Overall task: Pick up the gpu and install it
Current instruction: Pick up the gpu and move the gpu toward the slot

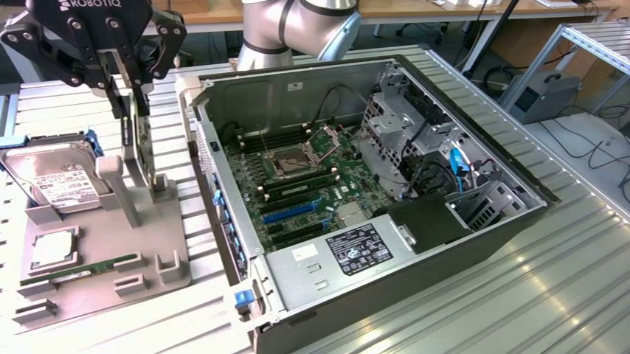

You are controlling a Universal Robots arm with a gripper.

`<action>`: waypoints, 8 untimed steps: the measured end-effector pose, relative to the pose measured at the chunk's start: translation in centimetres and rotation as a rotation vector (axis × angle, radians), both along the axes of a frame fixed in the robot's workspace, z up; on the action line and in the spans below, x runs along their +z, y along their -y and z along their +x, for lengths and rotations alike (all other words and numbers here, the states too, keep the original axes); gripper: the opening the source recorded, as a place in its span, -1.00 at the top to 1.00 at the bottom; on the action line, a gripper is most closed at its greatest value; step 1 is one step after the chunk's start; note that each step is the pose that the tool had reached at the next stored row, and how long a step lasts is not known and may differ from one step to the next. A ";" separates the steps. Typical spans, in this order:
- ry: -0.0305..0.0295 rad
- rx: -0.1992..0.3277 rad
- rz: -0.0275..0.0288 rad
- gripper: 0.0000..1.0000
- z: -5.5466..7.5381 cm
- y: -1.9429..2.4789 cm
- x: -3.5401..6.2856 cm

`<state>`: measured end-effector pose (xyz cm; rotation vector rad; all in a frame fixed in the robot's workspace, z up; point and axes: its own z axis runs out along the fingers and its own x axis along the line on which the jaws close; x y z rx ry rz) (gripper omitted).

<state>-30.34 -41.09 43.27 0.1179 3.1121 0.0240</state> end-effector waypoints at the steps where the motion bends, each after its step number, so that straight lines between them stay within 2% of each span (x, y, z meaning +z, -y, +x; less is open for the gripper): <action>1: 0.0000 0.000 0.0000 0.46 0.1 0.00 0.00; 8: 0.0000 0.000 0.0000 0.46 0.5 0.00 0.00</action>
